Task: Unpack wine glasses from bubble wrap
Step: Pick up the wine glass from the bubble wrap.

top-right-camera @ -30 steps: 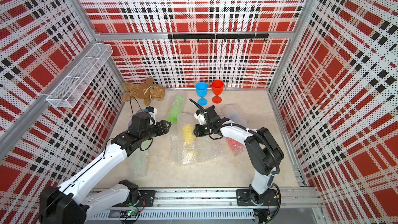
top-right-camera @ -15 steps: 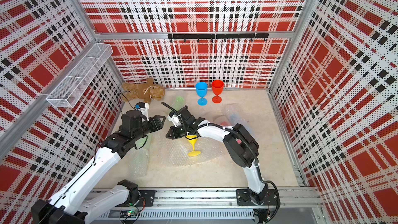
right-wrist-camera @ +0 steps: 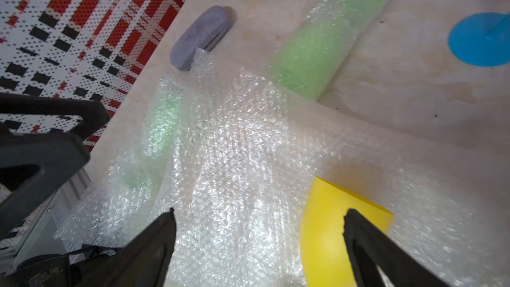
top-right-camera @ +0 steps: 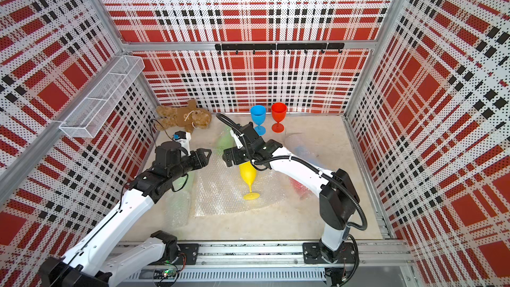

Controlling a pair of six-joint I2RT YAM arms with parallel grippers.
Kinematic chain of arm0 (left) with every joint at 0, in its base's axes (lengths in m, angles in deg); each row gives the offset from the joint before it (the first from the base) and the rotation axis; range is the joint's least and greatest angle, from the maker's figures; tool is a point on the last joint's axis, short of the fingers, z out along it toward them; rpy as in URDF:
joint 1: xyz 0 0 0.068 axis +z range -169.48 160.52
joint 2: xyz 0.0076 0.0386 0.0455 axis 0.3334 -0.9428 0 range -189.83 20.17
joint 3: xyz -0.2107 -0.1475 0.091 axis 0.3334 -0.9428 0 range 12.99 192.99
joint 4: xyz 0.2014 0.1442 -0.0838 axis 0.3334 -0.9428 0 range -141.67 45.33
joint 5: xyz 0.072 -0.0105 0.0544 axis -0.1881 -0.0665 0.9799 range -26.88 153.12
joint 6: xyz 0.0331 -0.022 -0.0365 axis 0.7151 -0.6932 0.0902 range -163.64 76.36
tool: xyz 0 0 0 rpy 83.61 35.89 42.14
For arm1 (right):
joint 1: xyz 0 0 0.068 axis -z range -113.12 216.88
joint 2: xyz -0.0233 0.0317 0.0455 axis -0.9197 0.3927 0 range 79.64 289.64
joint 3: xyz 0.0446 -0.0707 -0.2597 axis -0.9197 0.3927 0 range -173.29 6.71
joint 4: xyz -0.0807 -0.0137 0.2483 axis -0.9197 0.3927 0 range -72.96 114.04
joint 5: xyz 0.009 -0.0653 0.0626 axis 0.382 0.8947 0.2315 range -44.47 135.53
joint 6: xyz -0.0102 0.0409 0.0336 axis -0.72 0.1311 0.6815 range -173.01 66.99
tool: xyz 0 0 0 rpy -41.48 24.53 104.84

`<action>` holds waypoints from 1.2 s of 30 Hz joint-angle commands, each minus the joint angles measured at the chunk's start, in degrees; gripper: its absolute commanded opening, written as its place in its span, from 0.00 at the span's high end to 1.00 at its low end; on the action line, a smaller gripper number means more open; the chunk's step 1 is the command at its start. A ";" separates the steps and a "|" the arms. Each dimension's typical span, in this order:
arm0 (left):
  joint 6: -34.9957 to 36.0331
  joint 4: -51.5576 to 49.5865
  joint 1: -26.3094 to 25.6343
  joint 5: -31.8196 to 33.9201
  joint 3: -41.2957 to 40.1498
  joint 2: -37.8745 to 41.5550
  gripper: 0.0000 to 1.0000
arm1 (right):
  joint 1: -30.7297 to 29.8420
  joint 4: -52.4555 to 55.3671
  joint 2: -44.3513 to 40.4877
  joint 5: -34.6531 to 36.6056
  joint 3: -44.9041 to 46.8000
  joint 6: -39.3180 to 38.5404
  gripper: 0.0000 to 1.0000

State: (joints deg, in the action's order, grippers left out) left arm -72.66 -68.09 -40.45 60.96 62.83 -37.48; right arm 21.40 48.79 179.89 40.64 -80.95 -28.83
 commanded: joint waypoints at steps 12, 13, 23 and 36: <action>-0.55 8.13 -5.75 2.54 -6.70 -2.89 0.39 | 4.40 27.86 18.82 -3.33 -15.22 -0.31 0.00; -0.52 8.65 -5.42 2.12 -6.99 -2.81 0.40 | 4.69 27.93 19.87 -5.32 -15.79 -0.57 0.00; 0.01 10.24 -1.67 -3.35 -7.88 -2.75 0.41 | 7.15 30.36 29.83 -8.28 -20.76 -1.77 0.00; 0.10 10.49 -0.40 -3.74 -8.01 -2.87 0.41 | 8.78 24.26 17.62 -8.55 -20.23 -0.81 0.23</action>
State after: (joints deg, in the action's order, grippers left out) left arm -73.31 -59.04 -41.26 57.53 55.51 -40.74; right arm 29.93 75.74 205.17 31.77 -101.27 -29.42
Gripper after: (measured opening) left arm 0.594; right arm 0.775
